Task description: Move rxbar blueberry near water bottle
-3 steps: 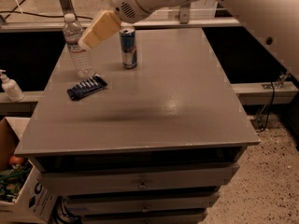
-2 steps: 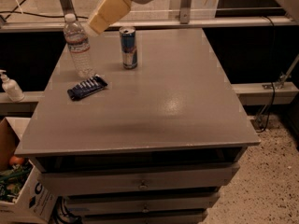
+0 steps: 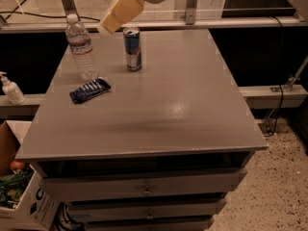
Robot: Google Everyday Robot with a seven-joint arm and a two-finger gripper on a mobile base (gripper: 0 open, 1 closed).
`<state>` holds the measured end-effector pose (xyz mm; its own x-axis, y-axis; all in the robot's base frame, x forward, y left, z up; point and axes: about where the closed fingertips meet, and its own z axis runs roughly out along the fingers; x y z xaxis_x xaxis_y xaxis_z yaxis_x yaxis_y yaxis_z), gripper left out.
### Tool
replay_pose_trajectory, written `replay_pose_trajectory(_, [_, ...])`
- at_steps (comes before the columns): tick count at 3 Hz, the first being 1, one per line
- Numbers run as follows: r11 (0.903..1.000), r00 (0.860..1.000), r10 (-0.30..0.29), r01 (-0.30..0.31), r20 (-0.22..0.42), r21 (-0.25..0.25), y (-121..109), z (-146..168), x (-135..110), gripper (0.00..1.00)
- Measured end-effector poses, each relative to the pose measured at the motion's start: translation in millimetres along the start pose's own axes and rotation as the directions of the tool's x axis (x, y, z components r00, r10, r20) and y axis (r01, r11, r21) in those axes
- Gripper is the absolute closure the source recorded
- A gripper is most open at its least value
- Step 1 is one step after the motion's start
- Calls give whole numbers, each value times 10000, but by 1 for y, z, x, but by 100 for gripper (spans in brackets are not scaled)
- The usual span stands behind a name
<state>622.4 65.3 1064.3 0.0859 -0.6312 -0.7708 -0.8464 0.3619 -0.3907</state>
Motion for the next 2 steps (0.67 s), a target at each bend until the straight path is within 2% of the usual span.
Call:
replay_pose_trajectory(1, [9977, 9977, 629, -622, -272, 261, -36, -15, 41, 0])
replay_pose_trajectory(2, [9909, 9929, 1178, -1165, -151, 679, -64, -41, 78, 0])
